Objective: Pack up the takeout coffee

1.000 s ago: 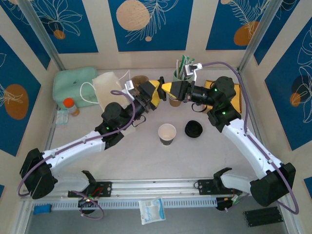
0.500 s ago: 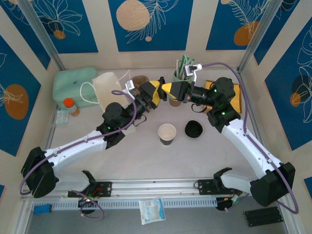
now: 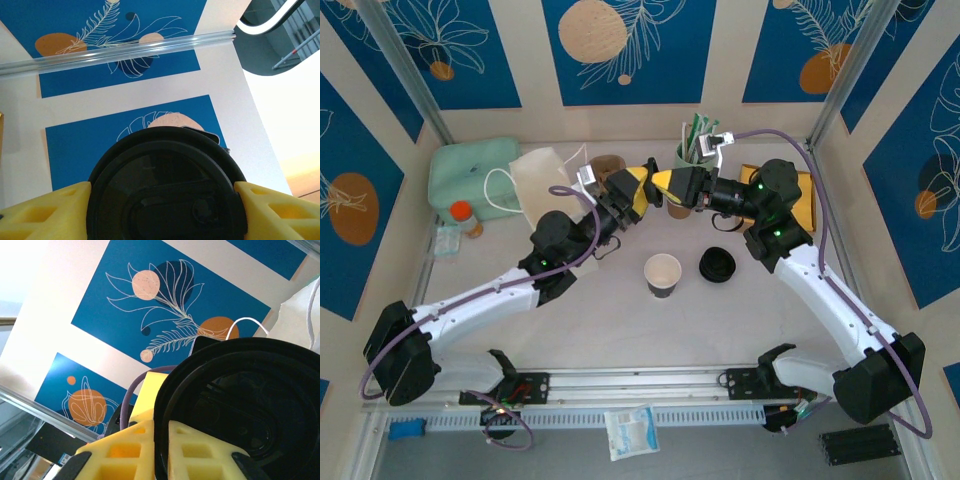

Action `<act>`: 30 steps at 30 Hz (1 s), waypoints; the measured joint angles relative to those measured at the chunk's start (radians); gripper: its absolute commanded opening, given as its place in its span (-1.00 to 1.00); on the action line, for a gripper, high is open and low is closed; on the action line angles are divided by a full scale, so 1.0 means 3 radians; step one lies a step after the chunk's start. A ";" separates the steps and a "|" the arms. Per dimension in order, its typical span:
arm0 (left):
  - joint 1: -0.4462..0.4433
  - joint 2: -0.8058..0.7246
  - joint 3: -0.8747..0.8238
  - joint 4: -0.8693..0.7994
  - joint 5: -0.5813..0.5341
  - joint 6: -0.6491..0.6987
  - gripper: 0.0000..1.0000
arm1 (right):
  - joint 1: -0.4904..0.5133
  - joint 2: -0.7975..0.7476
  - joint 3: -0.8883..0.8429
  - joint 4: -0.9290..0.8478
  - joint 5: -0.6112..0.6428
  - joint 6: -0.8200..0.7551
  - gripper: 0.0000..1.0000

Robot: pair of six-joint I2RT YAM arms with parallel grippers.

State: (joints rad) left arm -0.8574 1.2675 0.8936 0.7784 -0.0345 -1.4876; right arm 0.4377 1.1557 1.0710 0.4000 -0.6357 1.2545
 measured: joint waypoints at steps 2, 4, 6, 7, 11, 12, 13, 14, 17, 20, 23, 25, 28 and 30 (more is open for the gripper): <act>-0.0001 0.0000 -0.0008 0.0001 0.0001 0.0000 0.31 | -0.0001 0.0000 -0.0001 -0.0015 0.0001 -0.0003 -0.51; -0.0001 0.0000 -0.0013 0.0017 0.0003 0.0004 0.31 | -0.0001 0.0000 -0.0006 -0.0046 0.0003 -0.0005 -0.37; -0.0001 0.0000 -0.0017 0.0027 0.0001 0.0011 0.31 | -0.0015 -0.0001 -0.0009 -0.0089 0.0003 -0.0019 -0.22; -0.0001 0.0000 -0.0018 0.0025 0.0003 0.0015 0.31 | -0.0025 -0.0004 -0.0011 -0.0111 0.0003 -0.0033 -0.13; -0.0001 -0.0034 -0.0036 -0.0028 0.0003 0.0132 0.31 | -0.0149 -0.0090 -0.0025 -0.0305 0.0004 -0.0094 0.10; -0.0001 -0.0056 -0.0036 -0.0067 0.0003 0.0168 0.31 | -0.0184 -0.0125 -0.0025 -0.0361 0.0008 -0.0117 0.13; -0.0001 -0.0097 -0.0036 -0.0140 0.0001 0.0229 0.31 | -0.0233 -0.0181 -0.0027 -0.0444 0.0013 -0.0151 0.16; -0.0001 -0.0146 -0.0036 -0.0225 0.0003 0.0296 0.31 | -0.0275 -0.0235 -0.0029 -0.0525 0.0014 -0.0189 0.20; -0.0001 -0.0308 -0.0027 -0.0534 0.0003 0.0544 0.31 | -0.0402 -0.0434 -0.0043 -0.0823 0.0025 -0.0333 0.23; -0.0001 -0.0427 0.0088 -0.0985 0.0004 0.0856 0.31 | -0.0490 -0.0607 -0.0103 -0.1139 0.0045 -0.0502 0.25; -0.0006 -0.0477 0.0300 -0.1464 0.0004 0.1218 0.31 | -0.0532 -0.0725 -0.0226 -0.1469 0.0094 -0.0678 0.27; -0.0010 -0.0488 0.0437 -0.1748 0.0001 0.1447 0.30 | -0.0538 -0.0755 -0.0303 -0.1715 0.0145 -0.0797 0.27; -0.0052 -0.0487 0.0612 -0.2148 -0.0001 0.1769 0.30 | -0.0538 -0.0776 -0.0407 -0.2071 0.0261 -0.0988 0.29; -0.0088 -0.0464 0.0712 -0.2374 -0.0014 0.1952 0.29 | -0.0538 -0.0795 -0.0470 -0.2293 0.0337 -0.1110 0.29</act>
State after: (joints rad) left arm -0.8837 1.1282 1.1072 0.0662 -0.0387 -0.9020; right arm 0.2764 0.9173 0.9298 -0.2878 -0.5346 0.9215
